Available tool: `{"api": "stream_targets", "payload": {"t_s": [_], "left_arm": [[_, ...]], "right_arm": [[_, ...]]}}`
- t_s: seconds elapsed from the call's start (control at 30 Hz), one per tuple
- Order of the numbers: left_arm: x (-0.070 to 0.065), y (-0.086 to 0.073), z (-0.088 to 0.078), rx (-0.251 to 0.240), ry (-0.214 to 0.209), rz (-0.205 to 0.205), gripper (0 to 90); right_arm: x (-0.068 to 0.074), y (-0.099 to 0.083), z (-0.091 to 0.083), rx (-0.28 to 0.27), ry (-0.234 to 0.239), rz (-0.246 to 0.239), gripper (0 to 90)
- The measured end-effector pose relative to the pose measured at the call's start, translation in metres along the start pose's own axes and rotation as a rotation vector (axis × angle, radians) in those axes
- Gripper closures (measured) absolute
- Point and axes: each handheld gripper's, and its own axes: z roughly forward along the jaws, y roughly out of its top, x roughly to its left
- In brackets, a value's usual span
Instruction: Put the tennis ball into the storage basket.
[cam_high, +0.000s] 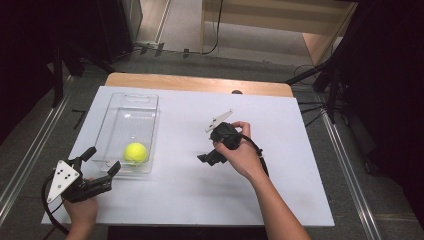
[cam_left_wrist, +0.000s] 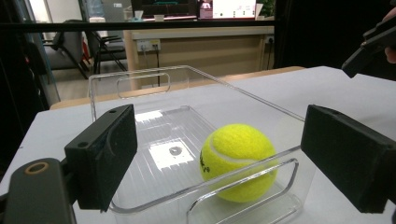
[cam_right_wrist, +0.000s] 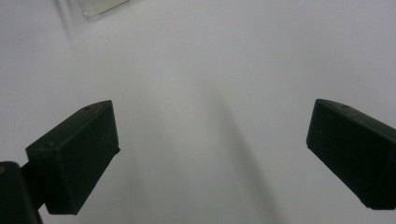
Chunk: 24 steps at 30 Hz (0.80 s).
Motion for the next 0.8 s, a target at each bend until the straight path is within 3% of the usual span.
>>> {"api": "stream_targets", "payload": {"t_s": [0.8], "left_arm": [[-0.001, 0.000, 0.000, 0.003, 0.001, 0.008, 11.3]], "right_arm": [[-0.008, -0.045, -0.013, -0.050, -0.032, 0.079, 1.3]]}}
